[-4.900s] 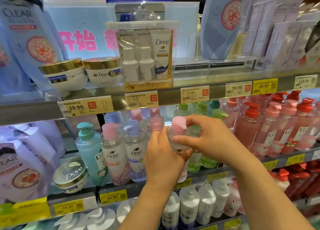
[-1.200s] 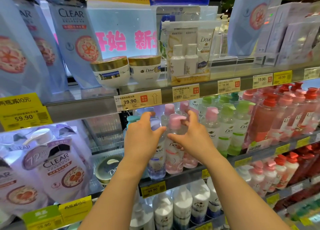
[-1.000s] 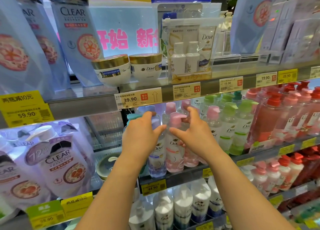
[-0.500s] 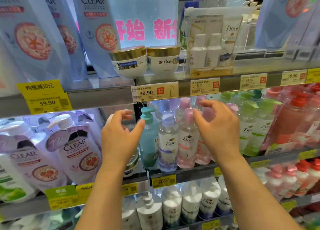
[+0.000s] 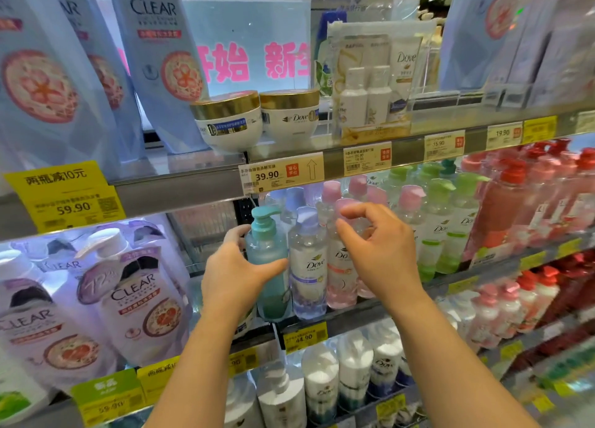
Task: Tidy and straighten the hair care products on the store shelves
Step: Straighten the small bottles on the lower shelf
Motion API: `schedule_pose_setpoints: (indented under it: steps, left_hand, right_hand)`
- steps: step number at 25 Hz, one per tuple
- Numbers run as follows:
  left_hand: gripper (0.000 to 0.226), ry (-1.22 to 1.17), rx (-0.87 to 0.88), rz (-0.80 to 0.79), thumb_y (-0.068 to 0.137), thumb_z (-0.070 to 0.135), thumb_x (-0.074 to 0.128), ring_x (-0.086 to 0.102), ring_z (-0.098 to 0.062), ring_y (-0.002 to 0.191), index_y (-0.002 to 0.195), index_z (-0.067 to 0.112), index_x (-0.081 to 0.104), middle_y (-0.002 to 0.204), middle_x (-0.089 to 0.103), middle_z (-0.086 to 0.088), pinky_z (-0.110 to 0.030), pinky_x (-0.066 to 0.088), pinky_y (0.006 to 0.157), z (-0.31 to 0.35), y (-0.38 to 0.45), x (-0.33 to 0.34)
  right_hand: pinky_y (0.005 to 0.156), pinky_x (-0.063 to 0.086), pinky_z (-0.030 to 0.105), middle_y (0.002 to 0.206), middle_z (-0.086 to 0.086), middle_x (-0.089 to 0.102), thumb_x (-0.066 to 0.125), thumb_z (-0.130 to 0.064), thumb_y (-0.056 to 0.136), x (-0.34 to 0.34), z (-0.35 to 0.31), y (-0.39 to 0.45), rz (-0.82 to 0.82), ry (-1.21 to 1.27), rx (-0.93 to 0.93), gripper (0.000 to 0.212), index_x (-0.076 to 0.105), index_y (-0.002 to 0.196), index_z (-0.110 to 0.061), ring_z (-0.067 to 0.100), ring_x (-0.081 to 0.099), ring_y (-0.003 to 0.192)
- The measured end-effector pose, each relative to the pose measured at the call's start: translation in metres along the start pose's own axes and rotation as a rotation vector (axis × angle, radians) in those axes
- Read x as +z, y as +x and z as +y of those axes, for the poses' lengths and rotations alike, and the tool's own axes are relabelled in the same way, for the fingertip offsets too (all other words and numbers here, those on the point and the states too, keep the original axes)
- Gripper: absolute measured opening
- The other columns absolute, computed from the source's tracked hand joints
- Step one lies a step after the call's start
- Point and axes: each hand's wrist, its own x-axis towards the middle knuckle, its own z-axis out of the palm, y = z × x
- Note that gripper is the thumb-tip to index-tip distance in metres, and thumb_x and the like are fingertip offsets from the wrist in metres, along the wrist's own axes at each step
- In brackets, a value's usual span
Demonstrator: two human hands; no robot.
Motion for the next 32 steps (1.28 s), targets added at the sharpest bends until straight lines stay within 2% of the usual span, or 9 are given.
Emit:
schedule_pose_setpoints:
  steps: [6,10,12,16,20,23,25,29,32]
  left_hand:
    - [0.074,-0.224,0.24,-0.058,0.049,0.056,0.086,0.066,0.004,0.091,0.115,0.056,0.052,0.105,0.067,0.029,-0.021,0.053,0.072,0.027,-0.016,-0.022]
    - [0.081,-0.253,0.29,-0.225,0.049,0.056,0.087,0.069,-0.015,0.082,0.123,0.05,0.055,0.1,0.071,0.011,-0.042,0.059,0.07,0.063,-0.027,-0.003]
    - [0.083,-0.254,0.287,-0.286,0.048,0.058,0.087,0.062,-0.016,0.067,0.123,0.052,0.054,0.095,0.07,0.009,-0.042,0.057,0.062,0.079,-0.032,0.019]
    - [0.082,-0.322,0.267,-0.399,0.043,0.054,0.091,0.063,0.001,0.069,0.113,0.057,0.049,0.092,0.068,0.021,-0.021,0.051,0.057,0.121,-0.043,0.085]
    - [0.086,-0.397,0.239,-0.445,0.043,0.05,0.093,0.07,-0.012,0.087,0.115,0.052,0.046,0.1,0.072,0.009,-0.041,0.059,0.071,0.168,-0.047,0.16]
    - [0.092,-0.318,0.24,-0.423,0.041,0.063,0.086,0.065,-0.023,0.09,0.121,0.058,0.04,0.101,0.07,0.005,-0.029,0.051,0.065,0.204,-0.049,0.211]
    - [0.102,-0.225,0.251,-0.41,0.041,0.074,0.08,0.062,-0.015,0.1,0.131,0.058,0.033,0.108,0.067,0.01,-0.024,0.05,0.067,0.226,-0.048,0.242]
    - [0.125,0.126,0.245,-0.317,0.046,0.083,0.071,0.044,-0.009,0.128,0.147,0.047,0.008,0.147,0.038,0.017,-0.036,0.047,0.098,0.247,-0.039,0.285]
    - [0.129,0.352,0.153,-0.207,0.052,0.08,0.071,0.037,-0.016,0.137,0.149,0.041,-0.002,0.158,0.02,0.01,-0.038,0.045,0.097,0.256,-0.035,0.306]
  right_hand:
    - [0.062,0.04,0.008,0.103,-0.016,0.066,0.072,-0.031,0.088,-0.006,-0.006,-0.007,0.003,0.104,-0.03,0.01,0.07,0.098,-0.029,-0.004,0.055,0.064]
    - [0.07,0.058,0.037,0.097,-0.01,0.071,0.062,-0.053,0.081,-0.03,-0.005,-0.002,-0.176,0.309,0.036,0.033,0.072,0.104,-0.032,0.012,0.064,0.076]
    - [0.079,0.059,0.045,0.098,-0.009,0.073,0.062,-0.054,0.082,-0.049,0.002,0.002,-0.266,0.375,0.057,0.034,0.071,0.109,-0.035,0.017,0.068,0.09]
    - [0.092,0.055,0.037,0.116,-0.016,0.068,0.073,-0.059,0.072,-0.111,0.036,0.014,-0.393,0.258,0.022,0.043,0.064,0.114,-0.054,0.002,0.065,0.106]
    - [0.091,0.055,0.03,0.117,-0.021,0.064,0.082,-0.063,0.06,-0.183,0.079,0.039,-0.446,0.063,0.041,0.063,0.058,0.118,-0.058,-0.004,0.062,0.107]
    - [0.088,0.058,0.035,0.111,-0.019,0.07,0.086,-0.057,0.056,-0.227,0.113,0.063,-0.444,0.027,0.058,0.064,0.063,0.116,-0.051,-0.002,0.066,0.1]
    - [0.087,0.058,0.039,0.107,-0.017,0.073,0.085,-0.057,0.054,-0.249,0.138,0.081,-0.406,0.012,0.06,0.068,0.065,0.118,-0.046,0.0,0.068,0.098]
    - [0.088,0.057,0.04,0.108,-0.021,0.071,0.078,-0.067,0.053,-0.27,0.184,0.115,-0.343,-0.067,0.046,0.071,0.062,0.12,-0.049,0.001,0.066,0.098]
    - [0.087,0.056,0.039,0.105,-0.023,0.07,0.074,-0.072,0.053,-0.276,0.205,0.135,-0.295,-0.061,0.027,0.071,0.06,0.118,-0.048,0.001,0.064,0.097]
